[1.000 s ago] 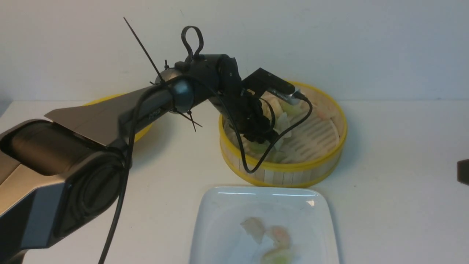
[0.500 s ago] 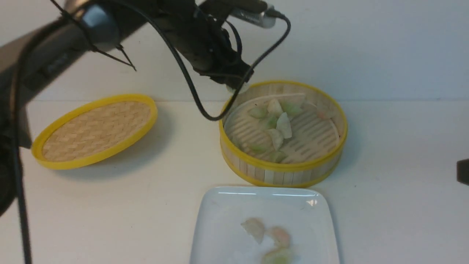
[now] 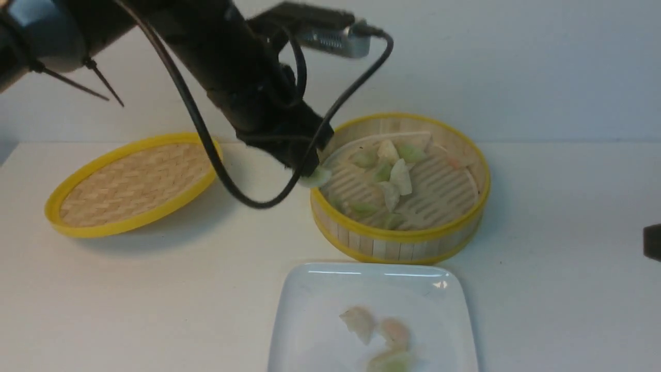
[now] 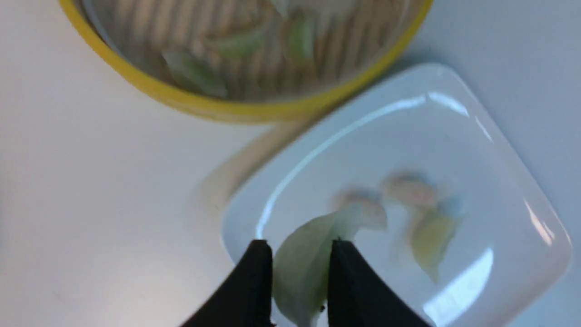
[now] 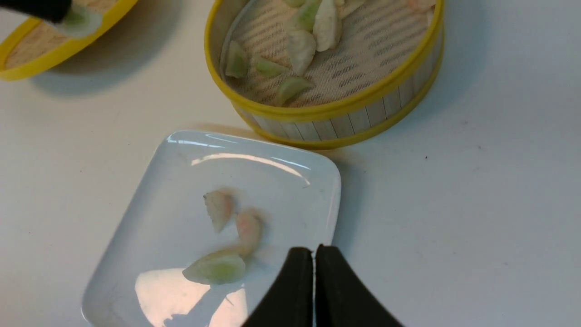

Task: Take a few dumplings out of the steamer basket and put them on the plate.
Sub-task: Use the left arm to put the dumpling into the plate, then use the right arm to grab a dumpling from inside the steamer

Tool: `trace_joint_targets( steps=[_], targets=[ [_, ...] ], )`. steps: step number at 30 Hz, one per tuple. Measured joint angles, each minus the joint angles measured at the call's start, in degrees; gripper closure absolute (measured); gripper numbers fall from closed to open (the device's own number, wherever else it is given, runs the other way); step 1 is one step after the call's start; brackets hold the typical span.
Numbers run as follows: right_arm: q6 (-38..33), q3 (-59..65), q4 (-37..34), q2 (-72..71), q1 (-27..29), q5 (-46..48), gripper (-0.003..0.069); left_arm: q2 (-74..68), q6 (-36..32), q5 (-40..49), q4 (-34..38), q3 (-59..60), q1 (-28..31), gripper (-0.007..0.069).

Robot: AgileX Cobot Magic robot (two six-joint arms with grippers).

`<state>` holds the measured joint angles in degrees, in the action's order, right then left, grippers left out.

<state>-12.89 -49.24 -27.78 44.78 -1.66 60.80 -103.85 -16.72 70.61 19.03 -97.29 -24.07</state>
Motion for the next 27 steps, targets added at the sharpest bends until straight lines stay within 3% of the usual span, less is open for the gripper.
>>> trace_joint_targets(
  steps=[7, 17, 23, 25, 27],
  targets=[
    [0.0, 0.0, 0.0, 0.0, 0.0, 0.0, 0.0659, -2.4, -0.1, -4.1, 1.2, 14.5, -4.8, 0.0484],
    [0.0, 0.0, -0.2, 0.3, 0.0, 0.3, 0.0659, -10.4, -0.1, -11.3, 0.6, 15.5, -5.3, 0.0478],
    [0.0, -1.7, -1.1, 3.3, 0.0, 3.0, 0.0659, -10.5, -0.1, -11.3, 0.4, 14.4, -5.3, 0.0339],
    [0.0, -4.7, -2.2, 6.4, 0.0, 5.3, 0.0659, -10.5, -0.1, -9.3, 0.2, 12.2, -5.3, 0.0267],
    [0.0, -8.4, -2.9, 9.2, 0.0, 6.7, 0.0659, -10.5, 0.1, -5.9, 0.2, 9.7, -5.3, 0.0247]
  ],
)
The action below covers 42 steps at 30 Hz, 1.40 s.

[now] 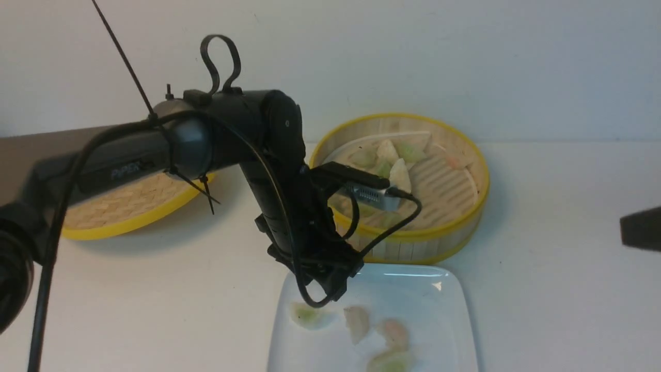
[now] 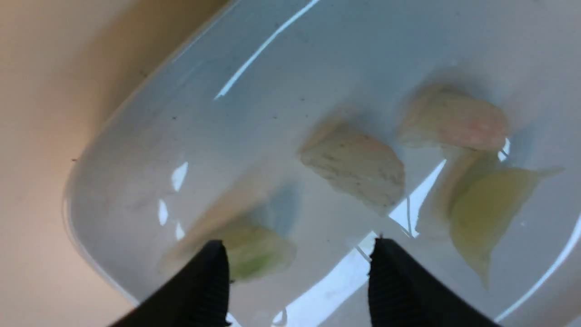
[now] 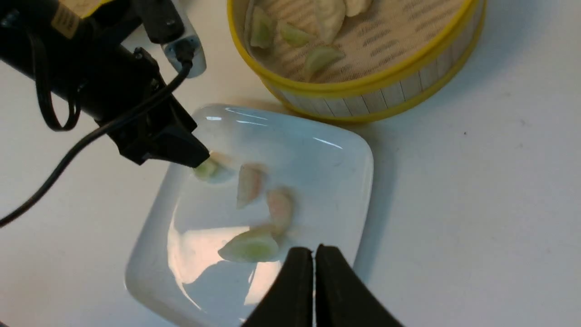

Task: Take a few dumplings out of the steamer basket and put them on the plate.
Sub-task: Use the right arm to grab a dumpling from inside the steamer

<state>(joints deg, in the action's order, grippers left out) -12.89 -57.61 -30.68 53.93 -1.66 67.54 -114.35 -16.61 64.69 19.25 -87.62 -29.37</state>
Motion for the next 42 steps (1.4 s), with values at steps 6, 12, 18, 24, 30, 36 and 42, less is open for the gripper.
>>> trace_joint_targets(
  steps=[6, 12, 18, 24, 30, 36, 42],
  targets=[
    [0.0, -10.2, -1.7, 8.9, -1.3, 1.2, 0.0659, 2.5, 0.1, 4.0, -0.1, -6.0, 0.0, 0.0434],
    [0.3, -17.6, 1.3, 18.2, -7.9, 1.2, 0.0659, 12.5, 0.0, 5.1, 0.0, -6.3, 1.4, 0.0622],
    [2.4, -23.6, 6.6, 27.7, -12.3, 0.5, 0.0659, 25.1, 0.5, 5.8, -0.2, -6.3, 6.7, 0.0631],
    [2.6, -30.9, 9.1, 37.0, -13.2, -2.6, 0.0629, 36.8, 1.2, 6.4, -0.2, -3.6, 9.9, 0.0631],
    [2.6, -41.2, 9.8, 48.7, -13.2, -3.5, 0.0515, 47.9, 2.0, 7.0, -0.6, 4.4, 10.0, 0.0631],
    [2.0, -51.5, 10.3, 61.2, -13.7, -4.1, 0.0354, 57.1, 4.3, 6.8, -2.1, 11.4, 10.0, 0.0631],
    [1.9, -57.3, 12.8, 71.9, -15.0, -4.8, 0.0266, 63.3, 9.6, 7.1, -7.1, 14.5, 10.0, 0.0631]
  ],
)
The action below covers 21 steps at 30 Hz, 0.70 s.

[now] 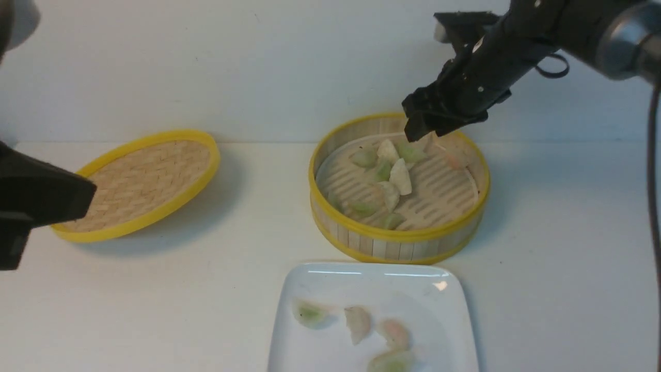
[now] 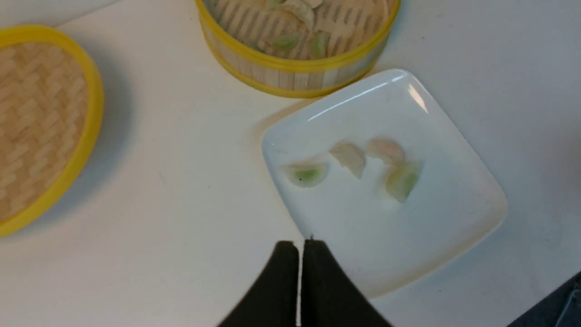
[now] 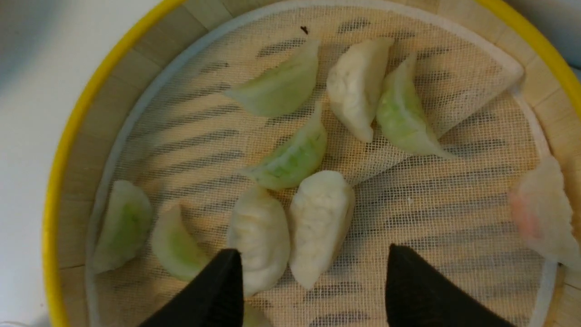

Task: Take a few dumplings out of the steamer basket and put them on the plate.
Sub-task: Use the right arm to grab a dumpling from inside the steamer

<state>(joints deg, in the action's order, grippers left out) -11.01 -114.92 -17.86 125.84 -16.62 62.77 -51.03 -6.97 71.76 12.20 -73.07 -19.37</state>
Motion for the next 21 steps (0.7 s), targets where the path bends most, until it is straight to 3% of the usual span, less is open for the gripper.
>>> trace_joint_targets(
  steps=[11, 14, 17, 21],
  targets=[
    [0.8, -1.5, -0.2, 9.6, -1.4, -6.1, 0.0260, 4.9, 5.8, 1.4, -9.5, 0.1, 0.1, 0.0631],
    [0.9, -1.7, -0.7, 10.2, -1.4, -6.7, 0.0307, 5.1, 5.9, 1.4, -10.1, 0.1, 0.1, 0.0631],
    [0.9, -1.8, -1.9, 10.7, -1.4, -6.8, 0.0418, 5.1, 5.9, 1.4, -10.5, 0.1, 0.1, 0.0631],
    [0.9, -2.1, -2.3, 10.8, -1.4, -6.1, 0.0426, 5.1, 5.9, 1.4, -10.8, 0.1, 0.1, 0.0631]
  ],
)
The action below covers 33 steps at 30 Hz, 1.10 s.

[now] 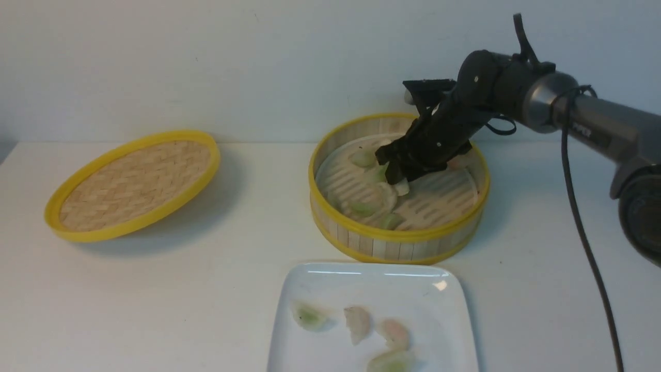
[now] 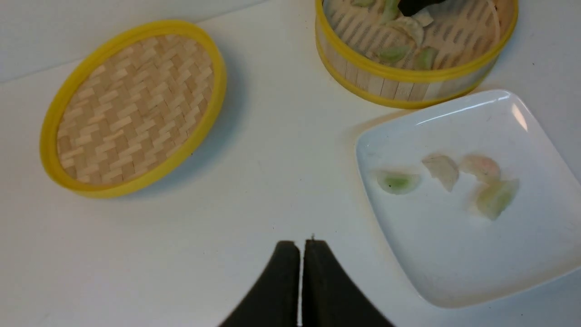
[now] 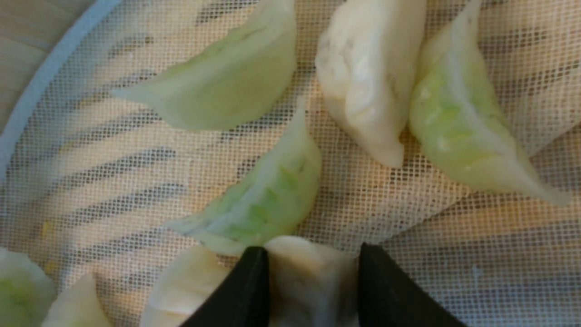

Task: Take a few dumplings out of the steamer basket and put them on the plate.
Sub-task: Use the right arm to grab a dumpling from inside the steamer, then use the right arm to put the dumpling into the plate

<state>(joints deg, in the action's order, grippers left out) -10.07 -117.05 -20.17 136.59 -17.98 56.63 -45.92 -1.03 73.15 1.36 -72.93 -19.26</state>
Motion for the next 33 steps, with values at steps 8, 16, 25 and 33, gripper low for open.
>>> trace_joint_targets(
  steps=[8, 16, 25, 33],
  targets=[
    [0.0, -8.1, 0.8, -4.2, 0.0, 13.0, 0.0426, 0.0, 0.0, 0.0, 0.0, 0.0, 0.0, 0.0631],
    [3.6, -10.2, 1.7, -18.2, 0.0, 14.8, 0.0426, 0.0, 0.0, 0.0, 0.0, 0.0, 0.0, 0.0631],
    [2.6, 18.0, 0.8, -38.5, 0.0, 15.0, 0.0426, 0.0, -0.4, 0.0, 0.0, 0.0, 0.0, 0.0631],
    [-0.2, 46.7, -2.9, -38.1, -3.4, 2.4, 0.0426, 0.0, -0.6, -1.2, -0.1, 0.1, 0.0, 0.0631]
  ],
)
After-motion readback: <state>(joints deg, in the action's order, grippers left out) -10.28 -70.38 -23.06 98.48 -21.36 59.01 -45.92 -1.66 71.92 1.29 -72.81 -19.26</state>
